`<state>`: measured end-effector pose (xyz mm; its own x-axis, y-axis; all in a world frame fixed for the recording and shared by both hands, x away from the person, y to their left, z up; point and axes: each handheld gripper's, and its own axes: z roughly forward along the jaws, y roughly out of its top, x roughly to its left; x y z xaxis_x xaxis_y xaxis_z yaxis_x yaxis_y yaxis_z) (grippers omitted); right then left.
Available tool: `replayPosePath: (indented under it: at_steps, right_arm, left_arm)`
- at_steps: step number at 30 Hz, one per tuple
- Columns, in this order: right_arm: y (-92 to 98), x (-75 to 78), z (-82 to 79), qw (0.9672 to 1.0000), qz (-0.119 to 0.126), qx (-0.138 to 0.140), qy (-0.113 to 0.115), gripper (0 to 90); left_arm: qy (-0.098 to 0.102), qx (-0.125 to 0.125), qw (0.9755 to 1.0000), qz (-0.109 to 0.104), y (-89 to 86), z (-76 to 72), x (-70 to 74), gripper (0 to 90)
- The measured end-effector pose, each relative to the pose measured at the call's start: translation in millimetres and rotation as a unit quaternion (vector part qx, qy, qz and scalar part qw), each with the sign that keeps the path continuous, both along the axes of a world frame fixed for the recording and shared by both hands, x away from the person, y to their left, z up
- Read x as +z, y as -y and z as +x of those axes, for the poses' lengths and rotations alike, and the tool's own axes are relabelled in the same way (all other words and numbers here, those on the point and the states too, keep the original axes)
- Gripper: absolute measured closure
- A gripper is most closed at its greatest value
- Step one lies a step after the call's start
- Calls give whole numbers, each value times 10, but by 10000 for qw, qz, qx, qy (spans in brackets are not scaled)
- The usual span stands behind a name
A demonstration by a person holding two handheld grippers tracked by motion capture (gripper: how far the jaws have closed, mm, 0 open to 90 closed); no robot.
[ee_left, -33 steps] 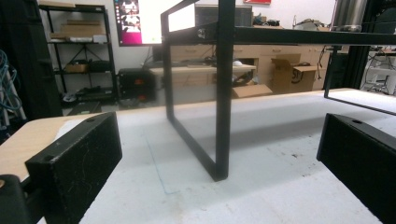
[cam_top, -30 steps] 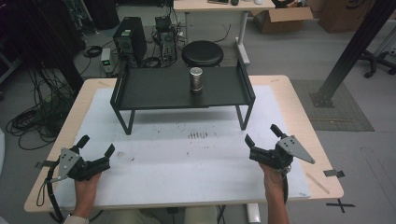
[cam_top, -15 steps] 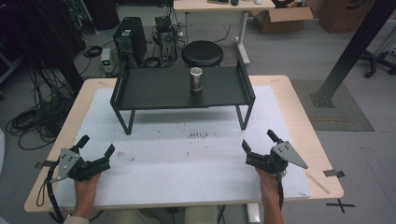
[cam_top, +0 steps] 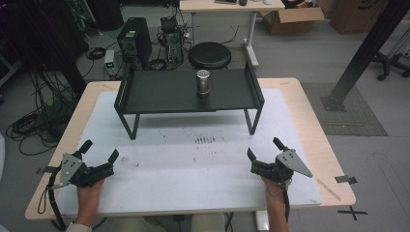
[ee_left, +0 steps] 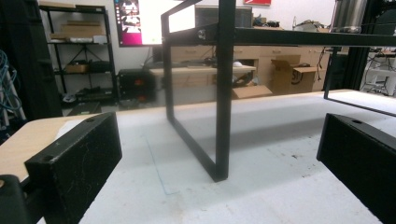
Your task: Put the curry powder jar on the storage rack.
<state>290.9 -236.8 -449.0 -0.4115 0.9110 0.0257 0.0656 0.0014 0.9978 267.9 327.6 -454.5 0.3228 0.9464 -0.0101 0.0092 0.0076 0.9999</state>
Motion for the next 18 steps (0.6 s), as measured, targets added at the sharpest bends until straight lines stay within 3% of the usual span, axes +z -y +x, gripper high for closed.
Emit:
replayPosePath:
  at_steps: [6, 18]
  right_arm:
    - [-9, -30, -9, 10000, -57, -6, 18, 0]
    - [-7, -54, -67, 9995, -6, -92, 297, 0]
  left_arm:
    - [-8, 1, 10000, 12, 3, 2, 1, 4]
    - [-17, 1, 10000, 33, 5, 4, 2, 4]
